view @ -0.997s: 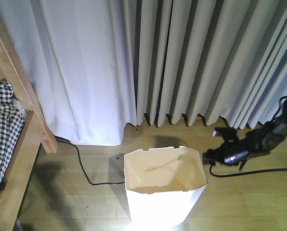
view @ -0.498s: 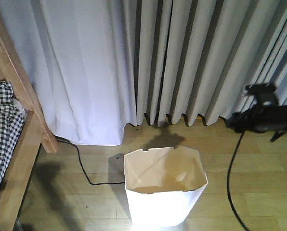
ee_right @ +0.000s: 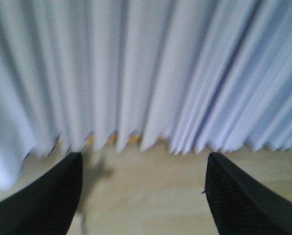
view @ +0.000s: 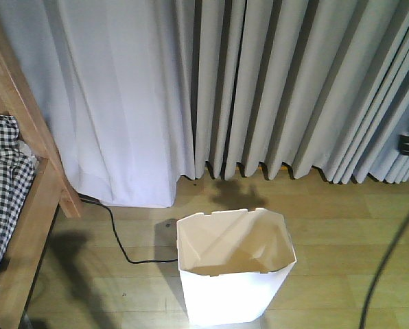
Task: Move trash bin to bedside with robot
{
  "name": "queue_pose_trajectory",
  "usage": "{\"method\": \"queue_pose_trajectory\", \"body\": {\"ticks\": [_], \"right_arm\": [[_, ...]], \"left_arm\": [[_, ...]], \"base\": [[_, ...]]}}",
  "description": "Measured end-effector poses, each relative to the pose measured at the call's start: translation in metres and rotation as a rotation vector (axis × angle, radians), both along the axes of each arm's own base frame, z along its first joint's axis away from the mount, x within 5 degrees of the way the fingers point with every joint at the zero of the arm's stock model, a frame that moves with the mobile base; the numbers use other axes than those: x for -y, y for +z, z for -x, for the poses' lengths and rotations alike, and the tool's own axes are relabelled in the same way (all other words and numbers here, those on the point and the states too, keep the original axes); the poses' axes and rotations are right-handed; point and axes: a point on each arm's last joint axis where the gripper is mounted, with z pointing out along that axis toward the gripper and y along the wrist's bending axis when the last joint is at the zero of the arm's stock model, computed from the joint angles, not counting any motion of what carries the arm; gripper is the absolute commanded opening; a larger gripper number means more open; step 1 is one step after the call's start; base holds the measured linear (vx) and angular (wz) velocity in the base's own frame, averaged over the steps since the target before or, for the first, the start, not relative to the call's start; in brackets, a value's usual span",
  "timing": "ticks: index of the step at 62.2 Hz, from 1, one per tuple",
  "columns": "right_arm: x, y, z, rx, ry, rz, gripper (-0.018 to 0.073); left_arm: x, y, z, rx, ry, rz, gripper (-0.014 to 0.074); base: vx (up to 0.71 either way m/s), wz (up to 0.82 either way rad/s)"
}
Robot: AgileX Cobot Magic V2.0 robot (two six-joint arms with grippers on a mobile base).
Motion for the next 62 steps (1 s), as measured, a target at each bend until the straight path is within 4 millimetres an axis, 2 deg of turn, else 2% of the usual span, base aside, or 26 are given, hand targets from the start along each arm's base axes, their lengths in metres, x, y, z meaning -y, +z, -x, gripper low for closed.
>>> {"method": "queue_pose_trajectory", "body": {"ticks": [9,14,24,39,44,59,62], "right_arm": [[-0.004,0.012,0.044,0.137,-0.033,0.002,0.0512],[-0.013,0.012,0.064,0.213,0.024,-0.011,0.0512],[-0.033,0.013,0.088,0.320,0.190,-0.026,0.0512],[-0.034,0.010,0.117,0.435,0.187,-0.007,0.0493],[-0.034,0.007,0.122,0.461,0.188,-0.005,0.0417],[-0.034,0.006,0.126,0.481,0.192,-0.005,-0.0006],[-0.034,0.006,0.126,0.481,0.196,-0.006,-0.0014]], "left_arm": [[0.000,0.000,0.000,0.000,0.000,0.000,-0.0006],[0.000,0.000,0.000,0.000,0.000,0.000,-0.0006],[0.000,0.000,0.000,0.000,0.000,0.000,-0.0006],[0.000,0.000,0.000,0.000,0.000,0.000,-0.0006],[0.000,0.000,0.000,0.000,0.000,0.000,-0.0006],[0.000,0.000,0.000,0.000,0.000,0.000,-0.0006],[0.000,0.000,0.000,0.000,0.000,0.000,-0.0006]], "base": [[0.00,0.00],[0.00,0.00],[0.00,0.00],[0.00,0.00],[0.00,0.00],[0.00,0.00],[0.00,0.00]]}}
